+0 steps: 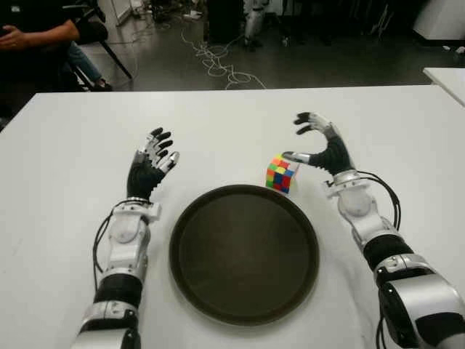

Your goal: Pick up the Rubik's Cube and put it in the plate

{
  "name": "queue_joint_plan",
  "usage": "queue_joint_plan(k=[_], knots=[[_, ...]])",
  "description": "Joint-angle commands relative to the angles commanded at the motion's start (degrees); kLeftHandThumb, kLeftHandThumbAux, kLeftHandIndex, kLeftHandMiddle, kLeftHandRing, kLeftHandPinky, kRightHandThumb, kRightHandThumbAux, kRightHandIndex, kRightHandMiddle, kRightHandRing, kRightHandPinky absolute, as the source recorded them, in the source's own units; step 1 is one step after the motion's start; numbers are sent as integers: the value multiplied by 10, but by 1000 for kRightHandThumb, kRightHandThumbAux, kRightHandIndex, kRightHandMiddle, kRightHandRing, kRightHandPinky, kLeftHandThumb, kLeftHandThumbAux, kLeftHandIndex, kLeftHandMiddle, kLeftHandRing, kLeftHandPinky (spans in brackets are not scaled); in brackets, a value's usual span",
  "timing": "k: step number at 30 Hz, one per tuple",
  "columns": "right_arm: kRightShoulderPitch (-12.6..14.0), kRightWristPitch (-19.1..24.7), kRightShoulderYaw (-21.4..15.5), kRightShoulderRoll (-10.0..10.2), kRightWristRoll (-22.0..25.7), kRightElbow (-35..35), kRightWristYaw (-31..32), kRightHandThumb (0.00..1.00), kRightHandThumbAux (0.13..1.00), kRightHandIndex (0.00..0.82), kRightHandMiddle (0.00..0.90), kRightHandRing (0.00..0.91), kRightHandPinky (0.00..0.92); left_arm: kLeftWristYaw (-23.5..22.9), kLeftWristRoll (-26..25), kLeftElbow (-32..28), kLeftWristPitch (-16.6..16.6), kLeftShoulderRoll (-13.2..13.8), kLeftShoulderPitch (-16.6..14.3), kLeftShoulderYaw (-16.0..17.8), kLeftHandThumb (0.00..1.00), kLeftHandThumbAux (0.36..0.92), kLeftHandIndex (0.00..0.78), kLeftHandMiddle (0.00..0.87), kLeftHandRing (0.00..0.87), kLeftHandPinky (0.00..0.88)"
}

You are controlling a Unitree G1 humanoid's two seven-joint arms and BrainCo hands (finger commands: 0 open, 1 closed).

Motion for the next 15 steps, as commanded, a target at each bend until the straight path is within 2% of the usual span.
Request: queue_joint_plan(k=[6,15], knots=[[-11,-15,22,-12,-32,17,-25,0,737,269,301,332,365,-1,-1,1,-4,0,-2,0,0,756,144,190,146,86],[-18,5,43,-21,-53,27,-38,0,703,245,265,298,343,0,-2,-2,3,0,0,0,0,750,135,183,143,89]])
